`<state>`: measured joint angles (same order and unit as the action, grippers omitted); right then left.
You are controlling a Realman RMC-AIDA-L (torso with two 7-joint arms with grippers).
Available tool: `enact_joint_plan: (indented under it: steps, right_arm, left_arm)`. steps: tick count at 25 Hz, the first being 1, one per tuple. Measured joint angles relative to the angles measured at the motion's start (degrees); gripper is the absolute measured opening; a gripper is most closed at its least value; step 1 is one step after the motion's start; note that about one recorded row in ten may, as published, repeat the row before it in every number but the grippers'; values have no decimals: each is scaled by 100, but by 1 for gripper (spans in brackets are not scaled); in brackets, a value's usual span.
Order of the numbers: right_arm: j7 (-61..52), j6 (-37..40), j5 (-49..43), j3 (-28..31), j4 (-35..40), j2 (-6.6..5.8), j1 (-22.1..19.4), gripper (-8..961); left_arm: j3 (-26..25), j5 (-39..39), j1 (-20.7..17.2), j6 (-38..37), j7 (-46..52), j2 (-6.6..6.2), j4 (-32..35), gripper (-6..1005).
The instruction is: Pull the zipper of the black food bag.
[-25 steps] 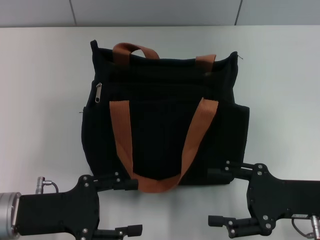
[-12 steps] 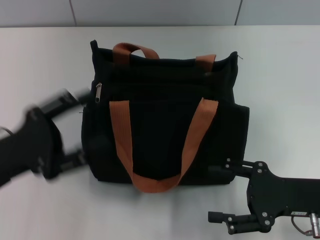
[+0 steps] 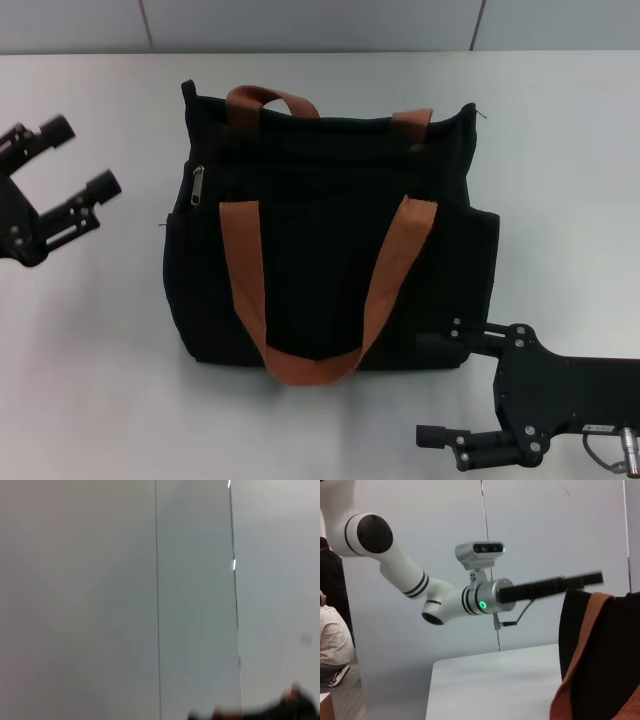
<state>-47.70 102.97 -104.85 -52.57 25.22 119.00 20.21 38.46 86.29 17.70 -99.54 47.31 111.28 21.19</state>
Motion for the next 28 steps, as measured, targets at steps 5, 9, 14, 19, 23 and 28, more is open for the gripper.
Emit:
enact_joint_plan:
  steps: [5,9,14,19,23,28]
  right_arm:
    - [-2,-1,0,13,0,0,8,824]
    - [-5,3,0,15,0,0,9,824]
    - [-16,16,0,15,0,0,9,824]
    - [-51,27,19,-14,3,0,12,825]
    - [-94,35,31,-6,9,0,24,825]
    - [-97,44,51,22,5,0,31,825]
  left_arm:
    - [-15,944,170,376,189,-6,300,785]
    - [-3,1259,349,761,213,114,354,784]
    - [-5,1317,476,1312,102,283,457,784]
    - [-182,1287,559,1486,-170,337,470,730]
    - [-365,1236,564,1277,-329,373,475,607]
    - [-403,1206,521,876,-468,385,484,401]
